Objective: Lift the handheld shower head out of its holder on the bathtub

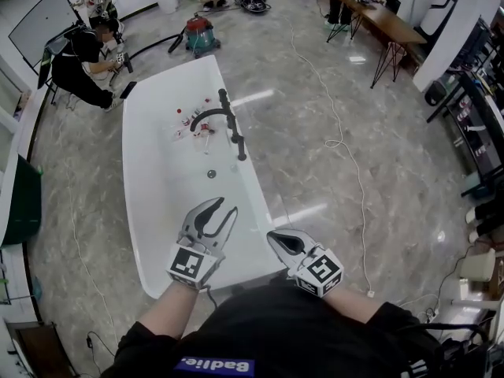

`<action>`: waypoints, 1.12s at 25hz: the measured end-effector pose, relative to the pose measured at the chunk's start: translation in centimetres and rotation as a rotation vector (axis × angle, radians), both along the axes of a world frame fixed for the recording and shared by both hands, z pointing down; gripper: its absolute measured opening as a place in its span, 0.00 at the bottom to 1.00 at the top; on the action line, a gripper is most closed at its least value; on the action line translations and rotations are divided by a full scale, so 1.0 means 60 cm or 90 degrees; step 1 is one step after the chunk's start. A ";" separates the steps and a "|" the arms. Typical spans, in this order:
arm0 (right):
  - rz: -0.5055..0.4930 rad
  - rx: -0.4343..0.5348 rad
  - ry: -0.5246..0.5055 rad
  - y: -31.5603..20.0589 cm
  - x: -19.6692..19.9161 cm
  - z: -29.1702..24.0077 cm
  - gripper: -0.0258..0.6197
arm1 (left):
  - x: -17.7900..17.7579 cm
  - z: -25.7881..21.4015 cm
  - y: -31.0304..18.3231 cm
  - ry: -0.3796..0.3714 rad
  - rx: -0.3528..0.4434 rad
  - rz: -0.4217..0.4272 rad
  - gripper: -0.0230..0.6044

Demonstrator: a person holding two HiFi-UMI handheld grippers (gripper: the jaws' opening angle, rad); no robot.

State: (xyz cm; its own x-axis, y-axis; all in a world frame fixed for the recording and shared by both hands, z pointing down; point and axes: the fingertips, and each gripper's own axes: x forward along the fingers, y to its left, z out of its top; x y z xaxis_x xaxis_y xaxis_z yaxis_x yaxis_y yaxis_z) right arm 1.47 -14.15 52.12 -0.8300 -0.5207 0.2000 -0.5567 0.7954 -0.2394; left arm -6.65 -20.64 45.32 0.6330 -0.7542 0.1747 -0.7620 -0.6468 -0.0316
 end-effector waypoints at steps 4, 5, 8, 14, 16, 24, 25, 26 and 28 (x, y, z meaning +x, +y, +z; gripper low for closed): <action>0.014 -0.009 -0.001 -0.018 0.020 0.010 0.04 | 0.004 0.018 -0.060 -0.026 0.014 -0.002 0.25; 0.018 -0.011 -0.002 -0.021 0.024 0.012 0.04 | 0.004 0.024 -0.074 -0.039 0.015 -0.002 0.26; 0.027 -0.014 -0.006 -0.033 0.036 0.018 0.04 | 0.008 0.034 -0.116 -0.064 0.016 -0.003 0.28; 0.047 -0.021 -0.008 -0.058 0.061 0.024 0.04 | 0.017 0.065 -0.202 -0.109 0.008 -0.004 0.32; 0.053 -0.027 -0.009 -0.068 0.069 0.030 0.04 | 0.022 0.079 -0.229 -0.122 0.001 -0.003 0.32; 0.064 -0.040 0.000 -0.093 0.085 0.056 0.04 | 0.031 0.172 -0.325 -0.214 -0.034 0.008 0.33; 0.068 -0.045 0.000 -0.096 0.089 0.061 0.04 | 0.031 0.185 -0.339 -0.225 -0.039 0.010 0.33; 0.073 -0.052 0.000 -0.098 0.094 0.067 0.04 | 0.032 0.197 -0.352 -0.236 -0.044 0.012 0.33; 0.084 -0.069 0.002 -0.099 0.106 0.080 0.04 | 0.036 0.220 -0.376 -0.259 -0.052 0.017 0.33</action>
State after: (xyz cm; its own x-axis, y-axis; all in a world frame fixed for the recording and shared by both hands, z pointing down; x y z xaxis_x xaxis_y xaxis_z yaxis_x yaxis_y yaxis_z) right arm 7.83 -20.08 56.93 -0.7553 -0.6003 0.2629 -0.6553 0.6851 -0.3182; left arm -4.51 -43.19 58.55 0.5194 -0.7114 0.4734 -0.6805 -0.6794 -0.2744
